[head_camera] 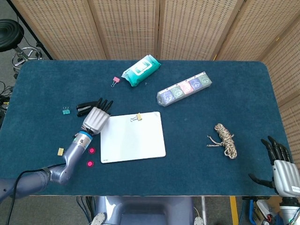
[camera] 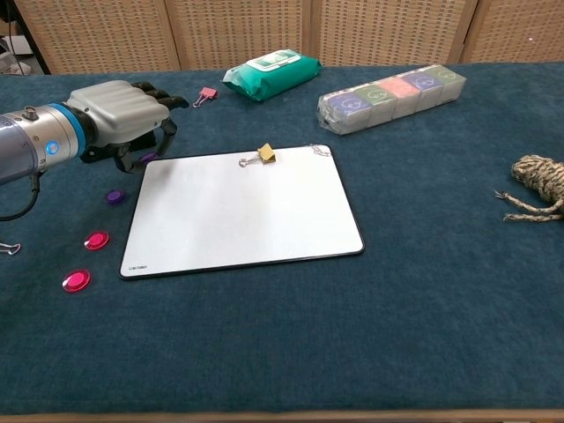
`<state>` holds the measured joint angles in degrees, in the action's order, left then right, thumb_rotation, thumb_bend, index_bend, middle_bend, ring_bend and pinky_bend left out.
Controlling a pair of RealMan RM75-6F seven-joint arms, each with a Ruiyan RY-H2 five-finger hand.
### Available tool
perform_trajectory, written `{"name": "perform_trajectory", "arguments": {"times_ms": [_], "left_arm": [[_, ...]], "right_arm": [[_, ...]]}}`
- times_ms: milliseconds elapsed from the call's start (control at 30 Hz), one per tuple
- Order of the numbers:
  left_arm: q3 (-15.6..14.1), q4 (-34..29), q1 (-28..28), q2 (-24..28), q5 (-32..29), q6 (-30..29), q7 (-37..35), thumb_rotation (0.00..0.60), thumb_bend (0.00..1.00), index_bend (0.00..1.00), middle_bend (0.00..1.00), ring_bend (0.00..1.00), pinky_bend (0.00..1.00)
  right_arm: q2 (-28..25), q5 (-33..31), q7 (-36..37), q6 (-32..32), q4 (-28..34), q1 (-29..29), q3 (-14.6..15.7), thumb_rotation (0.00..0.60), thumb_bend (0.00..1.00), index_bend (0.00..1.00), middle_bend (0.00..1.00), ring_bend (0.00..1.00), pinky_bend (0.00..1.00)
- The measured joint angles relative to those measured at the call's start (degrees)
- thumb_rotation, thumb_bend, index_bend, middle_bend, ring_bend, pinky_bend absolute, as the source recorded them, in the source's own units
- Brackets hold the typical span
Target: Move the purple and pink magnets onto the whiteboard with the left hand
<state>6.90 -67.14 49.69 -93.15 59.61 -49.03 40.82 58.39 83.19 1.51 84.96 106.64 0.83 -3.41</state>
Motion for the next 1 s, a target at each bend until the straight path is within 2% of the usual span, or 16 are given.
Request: {"name": "perform_trajectory", "arguments": {"times_ms": [367, 600, 1000], "left_arm": [[-0.4, 1.9, 0.0, -1.3, 0.3, -0.2, -0.8, 0.6, 0.33, 0.51, 0.0, 0.0, 0.0], [-0.1, 3.9, 0.0, -2.8, -0.8, 0.4, -1.7, 0.6, 0.27, 0.34, 0.0, 0.0, 0.0], [0.0, 0.1, -0.7, -0.3, 1.8, -0.6, -6.1, 0.6, 0.26, 0.33, 0.0, 0.0, 0.0]], "right_arm": [[0.0, 0.1, -0.1, -0.1, 0.0, 0.0, 0.1, 0.6, 0.0, 0.08, 0.0, 0.0, 0.0], [0.1, -0.1, -0.2, -0.4, 0.0, 0.1, 0.2, 0.6, 0.0, 0.08, 0.0, 0.0, 0.0], [0.0, 0.2, 0.1, -0.2, 0.0, 0.1, 0.2, 0.6, 0.0, 0.08, 0.0, 0.0, 0.0]]}}
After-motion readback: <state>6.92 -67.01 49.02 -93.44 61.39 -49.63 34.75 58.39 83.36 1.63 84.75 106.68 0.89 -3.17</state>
